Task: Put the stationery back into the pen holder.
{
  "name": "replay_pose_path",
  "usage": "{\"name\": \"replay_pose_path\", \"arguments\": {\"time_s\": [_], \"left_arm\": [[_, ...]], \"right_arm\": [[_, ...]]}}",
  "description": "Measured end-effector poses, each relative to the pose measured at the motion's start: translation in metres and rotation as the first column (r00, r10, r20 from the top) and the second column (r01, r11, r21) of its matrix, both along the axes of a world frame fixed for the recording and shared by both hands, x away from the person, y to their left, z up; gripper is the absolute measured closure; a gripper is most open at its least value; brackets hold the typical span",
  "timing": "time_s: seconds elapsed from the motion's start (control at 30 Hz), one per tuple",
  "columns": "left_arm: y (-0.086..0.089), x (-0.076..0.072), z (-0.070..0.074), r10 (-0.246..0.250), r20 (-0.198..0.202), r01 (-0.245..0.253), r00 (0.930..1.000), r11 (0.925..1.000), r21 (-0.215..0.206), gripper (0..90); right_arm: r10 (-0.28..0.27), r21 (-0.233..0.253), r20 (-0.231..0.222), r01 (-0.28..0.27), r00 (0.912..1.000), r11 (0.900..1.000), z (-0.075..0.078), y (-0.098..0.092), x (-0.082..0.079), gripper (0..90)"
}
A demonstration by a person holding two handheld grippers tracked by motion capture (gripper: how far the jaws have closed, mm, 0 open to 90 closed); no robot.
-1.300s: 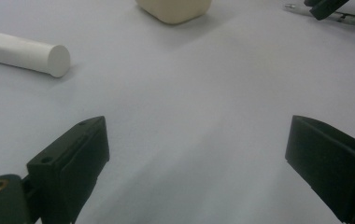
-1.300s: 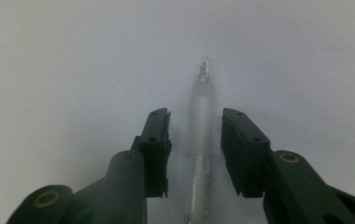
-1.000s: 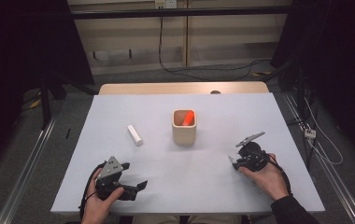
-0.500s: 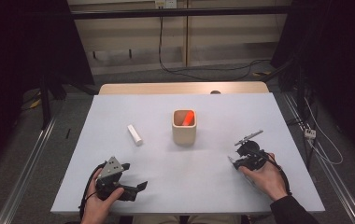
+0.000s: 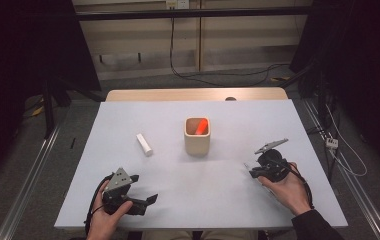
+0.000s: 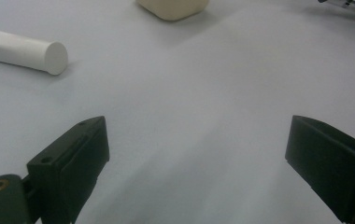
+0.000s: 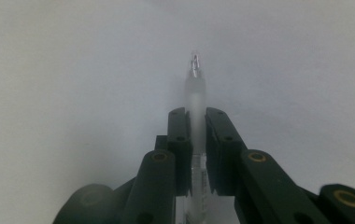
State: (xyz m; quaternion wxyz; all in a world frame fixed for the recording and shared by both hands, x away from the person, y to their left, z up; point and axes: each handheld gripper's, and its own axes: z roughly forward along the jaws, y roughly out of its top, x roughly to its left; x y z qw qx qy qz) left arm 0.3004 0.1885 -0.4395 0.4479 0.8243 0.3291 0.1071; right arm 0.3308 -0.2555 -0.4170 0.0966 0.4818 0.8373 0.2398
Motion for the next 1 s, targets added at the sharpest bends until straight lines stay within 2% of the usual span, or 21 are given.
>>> {"name": "replay_pose_path", "arguments": {"time_s": [0.17, 0.37, 0.47, 0.63, 0.77, 0.9, 1.0], "left_arm": [[0.000, 0.000, 0.000, 0.002, 0.000, -0.002, 1.0000, 1.0000, -0.003, 6.3], [0.000, 0.000, 0.000, 0.007, 0.003, -0.007, 1.0000, 1.0000, -0.005, 6.2], [0.000, 0.000, 0.000, 0.007, 0.002, -0.007, 1.0000, 1.0000, -0.002, 6.3], [0.000, 0.000, 0.000, 0.007, 0.004, -0.007, 1.0000, 1.0000, -0.006, 6.2], [0.001, 0.000, 0.000, 0.005, 0.004, -0.005, 1.0000, 1.0000, -0.005, 6.3], [0.001, 0.000, 0.001, 0.006, 0.006, -0.006, 1.0000, 1.0000, -0.006, 6.3], [0.000, 0.000, 0.001, 0.007, 0.001, -0.007, 1.0000, 1.0000, -0.004, 6.2]], "right_arm": [[0.024, 0.026, 0.034, -0.025, 0.9991, 0.999, 0.009, 0.001, -0.002, 81.3], [0.030, 0.084, 0.118, -0.041, 0.9926, 0.996, 0.020, 0.000, -0.005, 81.2], [0.039, 0.127, 0.168, -0.061, 0.9851, 0.990, 0.022, 0.000, -0.005, 81.2], [0.040, 0.152, 0.229, -0.076, 0.9727, 0.986, 0.028, 0.004, -0.004, 81.2], [0.036, 0.172, 0.286, -0.088, 0.9575, 0.981, 0.036, 0.008, -0.003, 81.2], [0.042, 0.192, 0.325, -0.110, 0.9449, 0.975, 0.042, 0.012, -0.001, 81.2], [0.025, 0.216, 0.347, -0.105, 0.9375, 0.971, 0.046, 0.016, 0.002, 81.2]]}}
